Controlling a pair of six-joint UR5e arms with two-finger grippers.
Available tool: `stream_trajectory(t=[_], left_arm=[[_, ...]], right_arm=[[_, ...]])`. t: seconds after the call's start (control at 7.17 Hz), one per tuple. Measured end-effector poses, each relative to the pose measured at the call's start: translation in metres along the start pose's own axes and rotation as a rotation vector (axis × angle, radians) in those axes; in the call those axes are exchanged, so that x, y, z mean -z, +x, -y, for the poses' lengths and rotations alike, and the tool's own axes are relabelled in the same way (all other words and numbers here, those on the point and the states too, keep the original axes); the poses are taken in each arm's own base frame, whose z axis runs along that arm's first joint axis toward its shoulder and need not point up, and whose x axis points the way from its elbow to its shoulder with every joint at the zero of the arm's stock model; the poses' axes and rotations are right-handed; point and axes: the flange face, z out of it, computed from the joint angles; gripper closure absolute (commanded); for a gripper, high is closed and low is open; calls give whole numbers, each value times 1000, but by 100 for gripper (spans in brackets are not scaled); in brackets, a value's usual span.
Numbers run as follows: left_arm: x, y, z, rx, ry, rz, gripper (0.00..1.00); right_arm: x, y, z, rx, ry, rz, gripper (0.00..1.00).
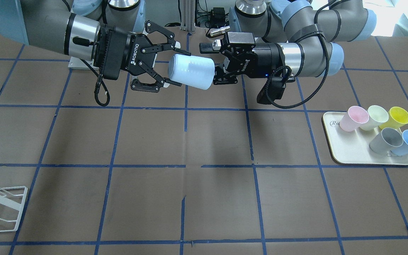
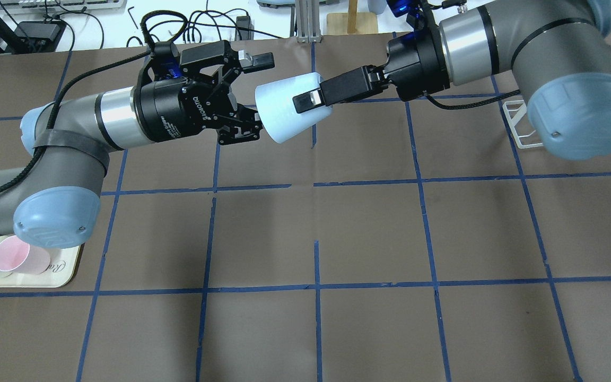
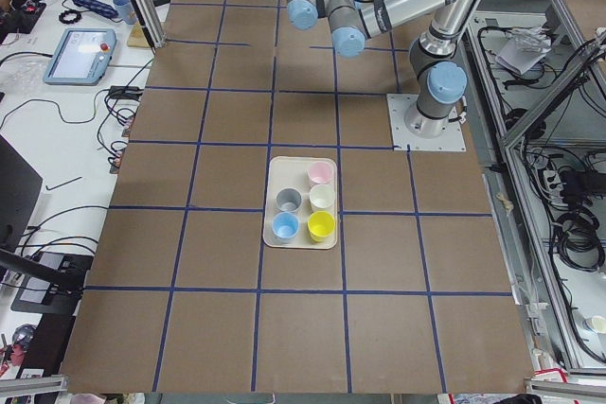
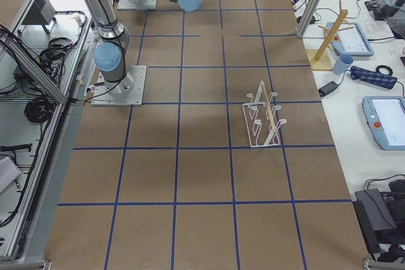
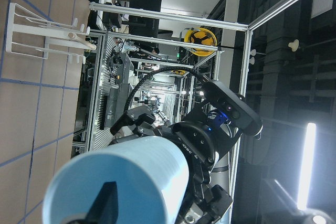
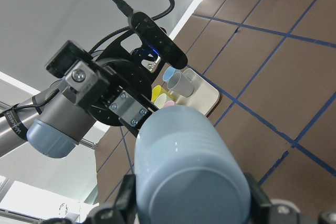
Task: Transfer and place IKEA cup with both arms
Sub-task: 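Close the left gripper on the cup's open end, then open the right gripper and withdraw it while the left gripper holds the cup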
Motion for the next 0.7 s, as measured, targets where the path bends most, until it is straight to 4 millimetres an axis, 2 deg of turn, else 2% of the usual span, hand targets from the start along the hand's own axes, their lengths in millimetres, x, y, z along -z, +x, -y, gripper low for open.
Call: stream_trajectory(t=[0.14, 0.42, 0.7], left_arm=[[-5, 1, -3, 18, -11, 1, 18], [-9, 3, -6, 28, -20, 3, 44], [-8, 4, -6, 34, -19, 3, 46]], right_arm=[[-1, 1, 0, -2, 0, 2, 0], [-1, 1, -1, -16, -1, 1, 0], [0, 1, -1, -45, -2, -2, 0]])
